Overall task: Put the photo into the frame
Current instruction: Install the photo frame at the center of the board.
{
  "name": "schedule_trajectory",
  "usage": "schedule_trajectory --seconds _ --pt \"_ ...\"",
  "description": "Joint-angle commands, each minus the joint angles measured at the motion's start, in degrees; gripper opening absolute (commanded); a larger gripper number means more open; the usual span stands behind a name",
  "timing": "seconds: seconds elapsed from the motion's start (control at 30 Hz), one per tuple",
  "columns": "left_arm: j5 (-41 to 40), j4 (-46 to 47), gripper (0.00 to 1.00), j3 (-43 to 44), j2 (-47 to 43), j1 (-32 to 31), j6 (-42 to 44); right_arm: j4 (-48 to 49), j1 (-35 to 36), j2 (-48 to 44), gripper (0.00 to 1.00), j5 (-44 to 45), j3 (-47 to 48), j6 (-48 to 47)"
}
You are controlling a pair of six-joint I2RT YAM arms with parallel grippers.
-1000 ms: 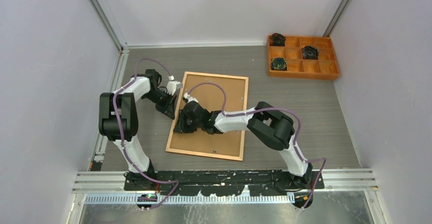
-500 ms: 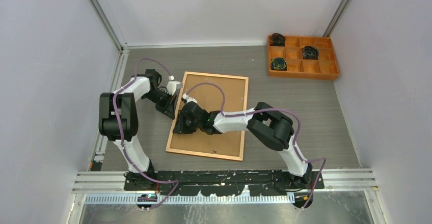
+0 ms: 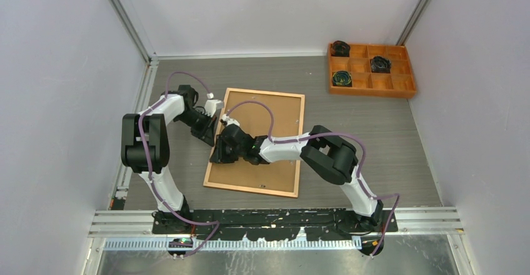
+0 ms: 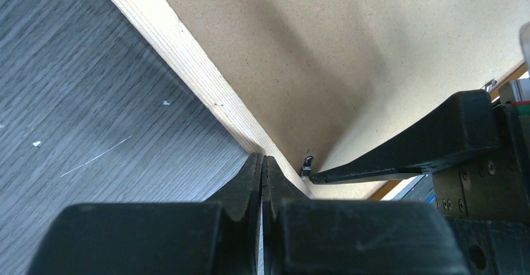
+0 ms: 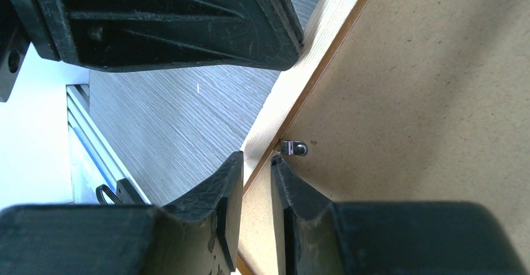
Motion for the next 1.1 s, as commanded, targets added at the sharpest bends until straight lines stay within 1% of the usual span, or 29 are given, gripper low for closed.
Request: schedule_trajectory --seconds 0.0,0.6,0.83,0.97,1.07 --pt "0.16 -0.05 0.0 -0.89 -0.18 -0.39 1.33 -1.84 -0.23 1.44 0.28 3.27 0.73 -1.39" --pt "0.47 -0.4 0.01 -1.14 -0.12 -0.39 1.66 -1.06 -1.51 2.45 0.27 3.27 1.1 -1.34" --pt "0.39 -0.69 0.01 -0.96 -0.26 -0.4 1.6 -0.38 -1.63 2.51 0.27 1.76 1.52 -2.16" --pt "1.76 -2.35 0.0 0.49 -0.49 0.42 1.64 1.73 -1.73 -1.07 0.3 -0.38 0.08 -4.05" --pt "4.37 -4.94 0.01 3.25 -0.61 2.41 1.73 2.96 -2.9 -7.44 0.36 -2.39 -3.27 -5.59"
